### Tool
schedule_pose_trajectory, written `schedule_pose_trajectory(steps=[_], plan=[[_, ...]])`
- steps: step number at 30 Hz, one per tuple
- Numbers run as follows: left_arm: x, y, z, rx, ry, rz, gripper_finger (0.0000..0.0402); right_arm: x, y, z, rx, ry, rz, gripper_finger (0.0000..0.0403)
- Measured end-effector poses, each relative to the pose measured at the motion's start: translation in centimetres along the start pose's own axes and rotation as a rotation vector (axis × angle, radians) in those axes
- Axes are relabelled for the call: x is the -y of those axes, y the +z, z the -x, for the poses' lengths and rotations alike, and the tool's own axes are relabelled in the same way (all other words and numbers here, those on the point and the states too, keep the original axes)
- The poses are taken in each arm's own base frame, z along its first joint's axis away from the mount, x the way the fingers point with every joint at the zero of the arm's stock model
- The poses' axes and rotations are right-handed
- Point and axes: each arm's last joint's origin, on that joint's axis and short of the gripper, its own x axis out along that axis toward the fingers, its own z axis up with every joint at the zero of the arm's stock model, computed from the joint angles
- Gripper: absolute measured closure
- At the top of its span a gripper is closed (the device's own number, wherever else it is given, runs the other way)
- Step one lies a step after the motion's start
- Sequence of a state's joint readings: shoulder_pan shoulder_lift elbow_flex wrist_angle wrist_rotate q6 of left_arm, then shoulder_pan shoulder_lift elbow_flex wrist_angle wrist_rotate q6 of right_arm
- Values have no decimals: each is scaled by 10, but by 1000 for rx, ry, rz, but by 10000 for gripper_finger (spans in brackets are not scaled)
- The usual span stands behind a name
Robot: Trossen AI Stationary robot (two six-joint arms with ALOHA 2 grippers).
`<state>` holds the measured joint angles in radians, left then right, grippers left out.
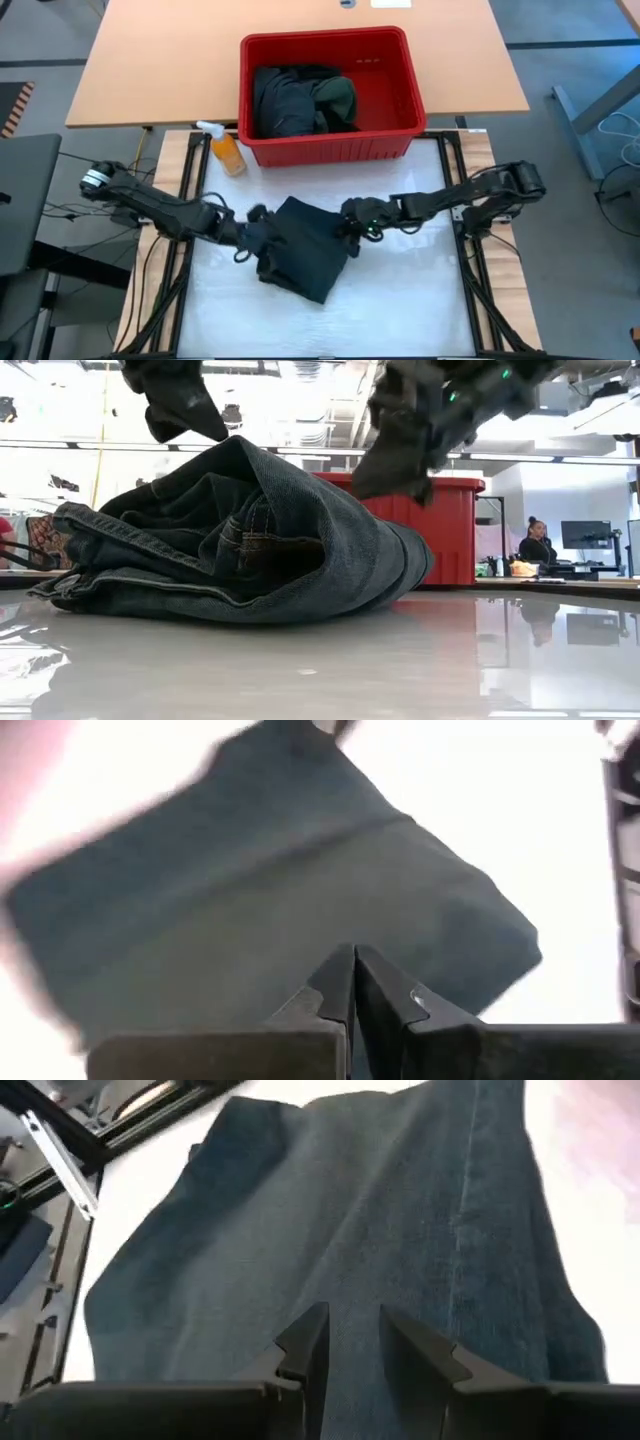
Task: Fold Laundry from Bin
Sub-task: Fold the blue pants
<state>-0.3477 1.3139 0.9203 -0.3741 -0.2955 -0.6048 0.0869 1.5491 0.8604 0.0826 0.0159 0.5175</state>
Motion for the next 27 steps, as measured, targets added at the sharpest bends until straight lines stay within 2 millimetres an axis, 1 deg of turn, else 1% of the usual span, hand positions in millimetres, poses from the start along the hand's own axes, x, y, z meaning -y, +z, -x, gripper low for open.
schedule_pose_trajectory(steps=[3,6,8,11,13,15,17,19,22,25,27], plan=[[5,-27,-22,-113,42,25,401,10,-13,-14,-97,-45,-9,285],[2,-55,-31,-230,138,47,401,13,-23,-19,-166,-83,-46,285],[-2,-73,-33,-278,188,69,401,13,-29,-20,-216,-106,-66,285],[-9,-98,-33,-301,224,139,401,9,-41,-18,-287,-146,-84,285],[-13,-111,-30,-293,238,191,401,4,-48,-15,-319,-176,-77,285],[-16,-120,-27,-286,240,231,401,-2,-52,-11,-331,-197,-62,285],[-17,-124,-23,-263,230,262,401,-6,-55,-6,-330,-220,-53,285],[-19,-123,-19,-246,230,276,401,-10,-53,1,-310,-212,-49,285],[-22,-119,-9,-217,225,262,401,-18,-41,15,-240,-154,-52,285],[-22,-108,1,-152,188,249,402,-32,-22,35,-102,-45,-42,285],[-18,-95,11,-75,150,246,401,-42,-18,49,-56,12,-22,285]])
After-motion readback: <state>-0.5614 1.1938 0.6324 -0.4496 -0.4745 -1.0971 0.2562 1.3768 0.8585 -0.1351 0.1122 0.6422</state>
